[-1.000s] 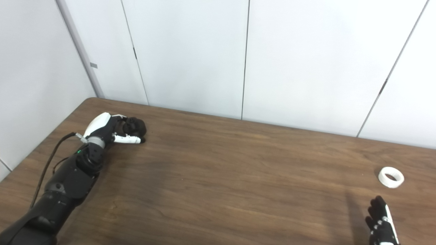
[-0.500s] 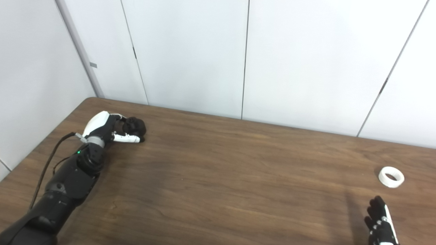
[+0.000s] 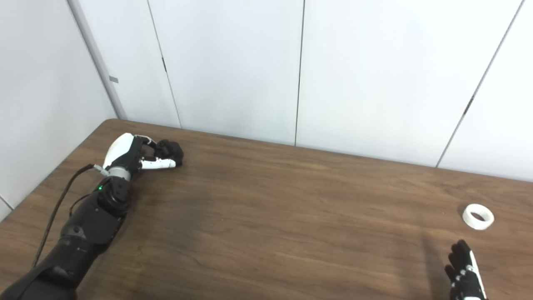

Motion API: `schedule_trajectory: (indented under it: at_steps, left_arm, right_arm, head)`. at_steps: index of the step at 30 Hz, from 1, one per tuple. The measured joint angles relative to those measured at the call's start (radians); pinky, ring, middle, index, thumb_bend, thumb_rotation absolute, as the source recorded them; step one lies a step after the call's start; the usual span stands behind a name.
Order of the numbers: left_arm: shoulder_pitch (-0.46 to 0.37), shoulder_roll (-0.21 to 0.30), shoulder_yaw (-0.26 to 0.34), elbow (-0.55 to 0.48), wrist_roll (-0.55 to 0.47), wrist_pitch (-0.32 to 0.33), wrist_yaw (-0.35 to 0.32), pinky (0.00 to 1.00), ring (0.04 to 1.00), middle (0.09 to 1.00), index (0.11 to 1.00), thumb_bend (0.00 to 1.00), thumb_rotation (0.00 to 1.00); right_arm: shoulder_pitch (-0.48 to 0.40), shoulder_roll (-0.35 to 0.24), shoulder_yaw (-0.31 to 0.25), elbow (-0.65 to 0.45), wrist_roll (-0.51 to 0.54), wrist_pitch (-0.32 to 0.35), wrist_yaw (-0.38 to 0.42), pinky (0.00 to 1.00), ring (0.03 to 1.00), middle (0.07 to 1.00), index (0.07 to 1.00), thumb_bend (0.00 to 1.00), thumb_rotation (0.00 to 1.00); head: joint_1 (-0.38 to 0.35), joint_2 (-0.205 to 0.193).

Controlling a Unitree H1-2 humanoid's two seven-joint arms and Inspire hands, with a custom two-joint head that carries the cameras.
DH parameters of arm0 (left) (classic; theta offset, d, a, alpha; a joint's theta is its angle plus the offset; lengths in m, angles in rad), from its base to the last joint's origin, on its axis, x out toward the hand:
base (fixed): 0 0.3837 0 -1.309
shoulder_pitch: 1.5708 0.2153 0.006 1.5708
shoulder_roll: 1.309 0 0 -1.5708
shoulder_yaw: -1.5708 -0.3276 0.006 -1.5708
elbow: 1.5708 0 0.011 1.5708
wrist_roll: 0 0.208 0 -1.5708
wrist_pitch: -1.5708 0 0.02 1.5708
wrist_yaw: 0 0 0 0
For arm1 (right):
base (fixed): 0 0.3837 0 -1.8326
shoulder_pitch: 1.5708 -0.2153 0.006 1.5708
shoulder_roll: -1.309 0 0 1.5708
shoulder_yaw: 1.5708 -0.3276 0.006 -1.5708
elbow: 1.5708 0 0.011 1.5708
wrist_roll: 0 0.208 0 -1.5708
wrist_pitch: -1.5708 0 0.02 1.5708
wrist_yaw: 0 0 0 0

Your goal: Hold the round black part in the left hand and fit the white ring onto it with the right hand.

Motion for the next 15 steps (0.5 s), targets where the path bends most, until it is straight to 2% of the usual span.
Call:
schedule_trajectory:
  at_steps: [9, 15]
  left_arm:
    - [0.003, 0.0, -0.017, -0.003, 0.026, -0.001, 0.008, 1.0, 0.91, 0.799, 0.484, 0.52, 0.05]
    - [0.028, 0.007, -0.029, -0.054, 0.052, -0.009, 0.012, 1.0, 0.896, 0.786, 0.484, 0.52, 0.05]
  right_arm:
    - [0.0, 0.0, 0.0, 0.0, 0.001, 0.0, 0.002, 1.0, 1.0, 1.0, 1.0, 0.51, 1.0]
    - [0.001, 0.0, 0.001, -0.002, 0.003, 0.001, 0.004, 1.0, 1.0, 1.0, 1.0, 0.5, 1.0]
  head:
    - [0.0, 0.006]
    - [-0.014, 0.014]
